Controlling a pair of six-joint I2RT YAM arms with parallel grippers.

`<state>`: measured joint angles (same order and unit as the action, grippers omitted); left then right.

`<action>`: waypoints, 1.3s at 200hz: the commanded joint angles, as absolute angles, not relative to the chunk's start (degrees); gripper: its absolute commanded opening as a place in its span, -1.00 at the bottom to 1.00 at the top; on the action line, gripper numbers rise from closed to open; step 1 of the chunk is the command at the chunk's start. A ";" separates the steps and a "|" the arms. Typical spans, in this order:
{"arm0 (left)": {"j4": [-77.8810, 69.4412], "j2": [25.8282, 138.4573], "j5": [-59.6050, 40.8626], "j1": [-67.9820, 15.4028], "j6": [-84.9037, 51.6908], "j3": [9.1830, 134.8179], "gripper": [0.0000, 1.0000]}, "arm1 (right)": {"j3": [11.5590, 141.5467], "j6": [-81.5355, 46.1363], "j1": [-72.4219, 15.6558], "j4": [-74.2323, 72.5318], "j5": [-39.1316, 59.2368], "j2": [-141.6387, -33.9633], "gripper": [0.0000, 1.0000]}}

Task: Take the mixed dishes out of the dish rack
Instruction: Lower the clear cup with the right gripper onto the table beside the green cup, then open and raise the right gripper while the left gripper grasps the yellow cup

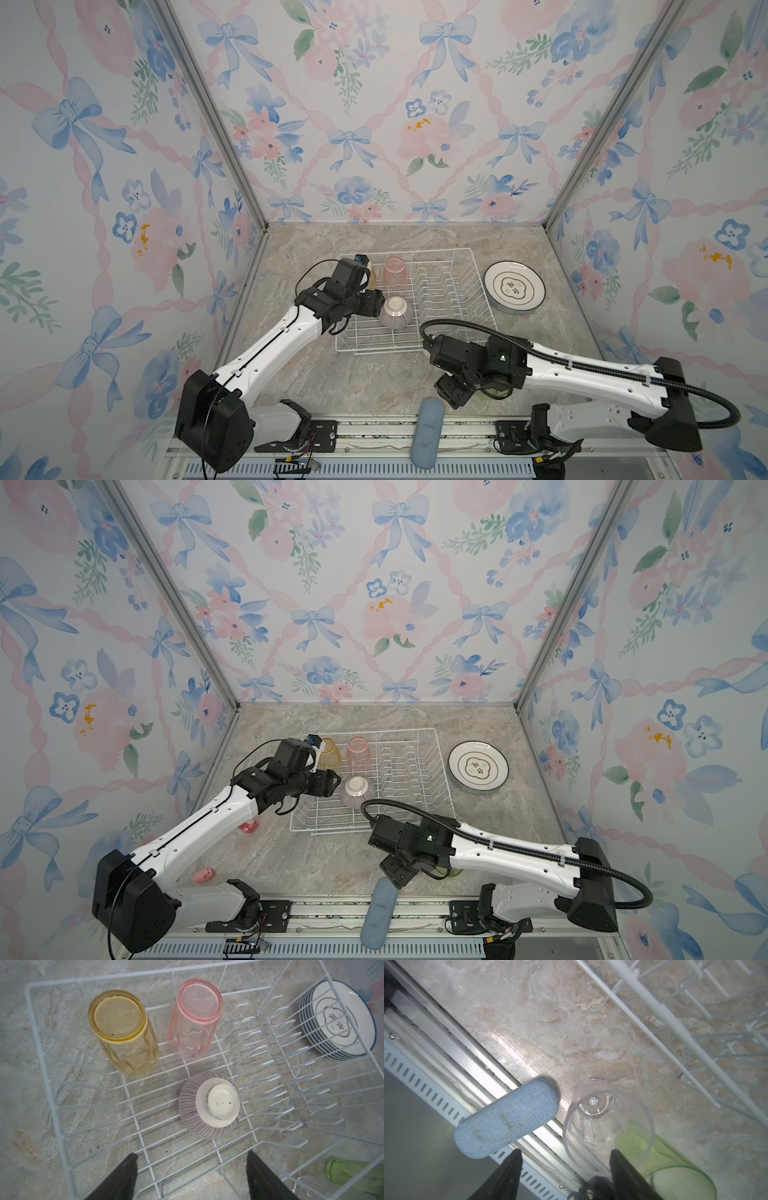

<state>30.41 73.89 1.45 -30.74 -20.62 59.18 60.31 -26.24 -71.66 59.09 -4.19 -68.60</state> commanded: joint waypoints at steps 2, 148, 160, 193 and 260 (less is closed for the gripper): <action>30.46 76.06 6.67 -31.41 -21.81 63.00 0.59 | 61.87 -26.26 -70.97 57.83 -3.26 -61.84 0.48; 29.44 103.81 8.49 -23.03 -22.50 83.35 0.85 | 62.24 -19.52 -56.51 52.70 -0.59 -47.37 0.66; 29.47 105.46 8.68 -22.94 -22.33 84.18 0.83 | 62.11 -19.10 -55.71 52.18 0.19 -47.54 0.67; 29.45 107.36 11.05 -22.56 -22.37 84.97 0.80 | 61.65 -18.35 -53.87 51.09 1.88 -48.20 0.67; 29.44 109.20 11.70 -22.15 -21.27 85.69 0.67 | 60.01 -17.92 -50.30 49.06 5.17 -48.83 0.68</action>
